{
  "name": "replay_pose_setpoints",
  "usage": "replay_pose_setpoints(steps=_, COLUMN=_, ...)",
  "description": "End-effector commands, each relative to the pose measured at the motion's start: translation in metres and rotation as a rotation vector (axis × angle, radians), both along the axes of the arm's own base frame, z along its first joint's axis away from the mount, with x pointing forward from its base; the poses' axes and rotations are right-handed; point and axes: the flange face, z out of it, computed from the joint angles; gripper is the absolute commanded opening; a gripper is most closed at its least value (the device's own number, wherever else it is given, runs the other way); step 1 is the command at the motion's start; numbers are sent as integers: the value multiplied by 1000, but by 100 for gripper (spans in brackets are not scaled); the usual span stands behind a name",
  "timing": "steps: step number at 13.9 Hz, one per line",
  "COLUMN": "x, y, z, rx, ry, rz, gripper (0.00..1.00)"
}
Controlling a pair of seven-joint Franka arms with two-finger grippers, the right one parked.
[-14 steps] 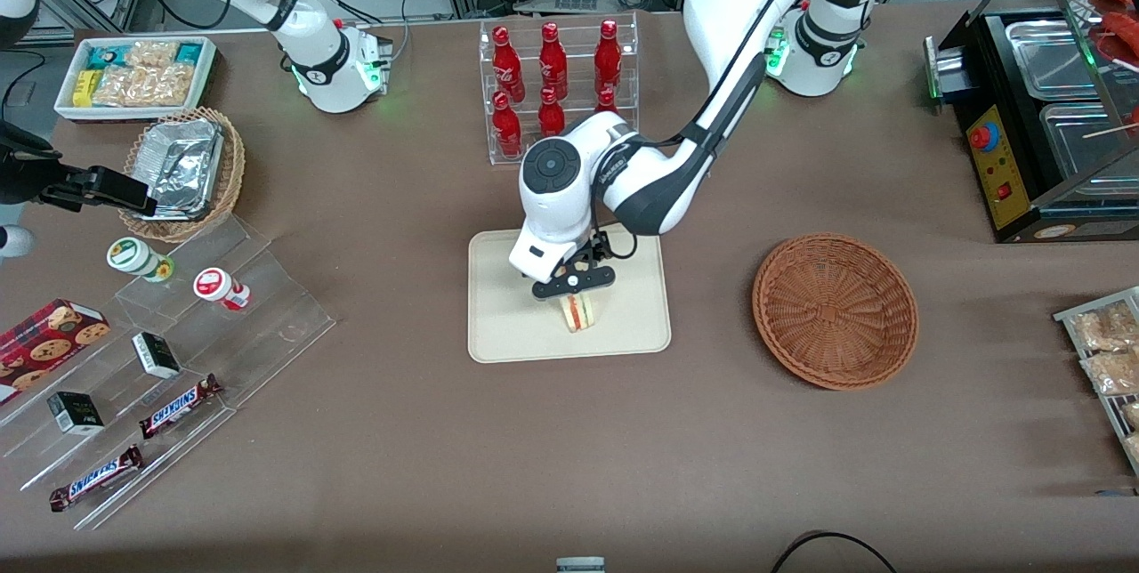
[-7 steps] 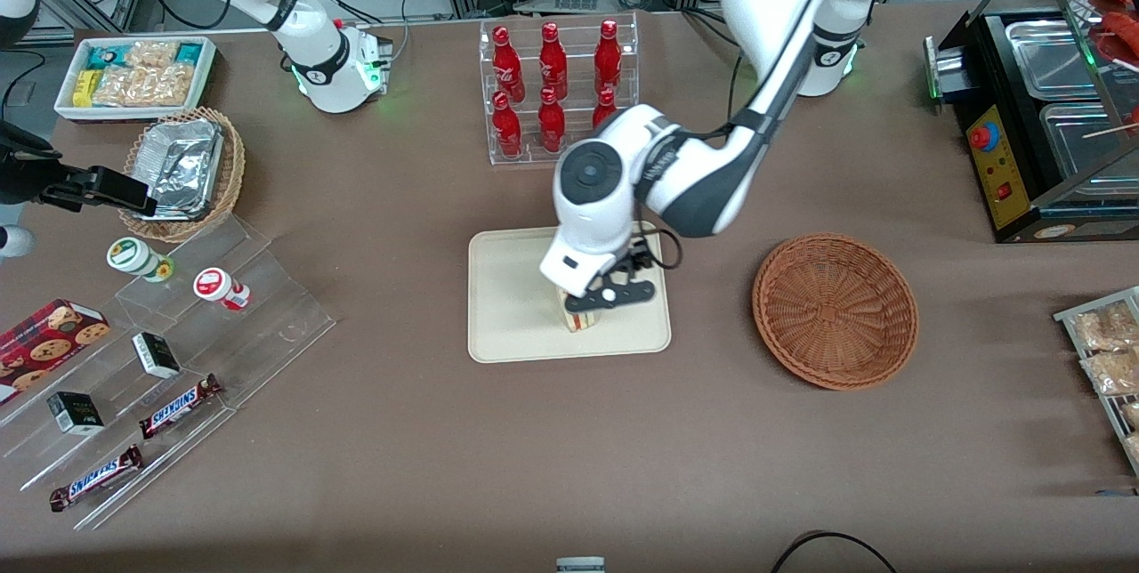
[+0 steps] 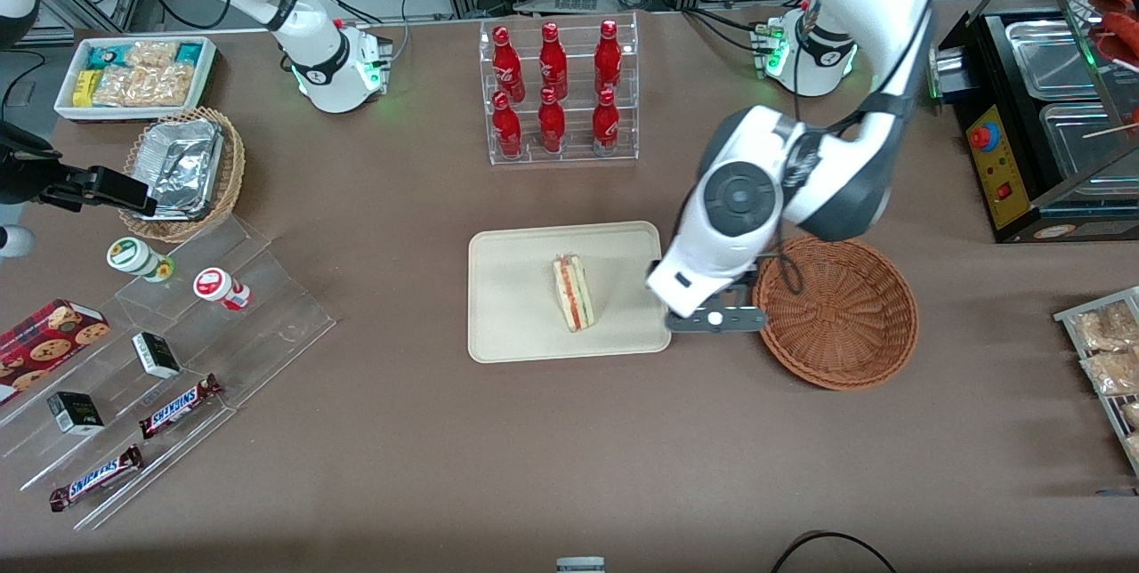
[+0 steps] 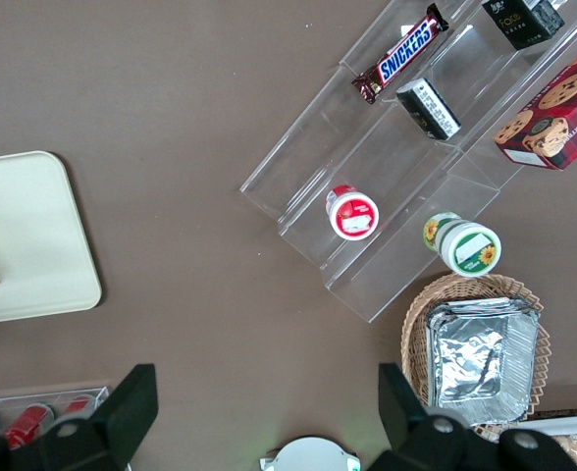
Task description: Place sandwich from basket to tray
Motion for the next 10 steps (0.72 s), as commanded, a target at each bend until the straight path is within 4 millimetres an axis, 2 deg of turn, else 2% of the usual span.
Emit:
replay_pose_setpoints(steps=1, x=-14, y=53, z=17, rx=-12, ry=17, rz=-61, gripper=100)
replay_pose_setpoints(steps=8, x=-17, y=180, z=62, rx=-39, ry=71, rz=-156, gripper=100)
replay_pose_setpoints(steps=10, x=-21, y=199, z=81, rx=-42, ry=66, rz=-164, gripper=100)
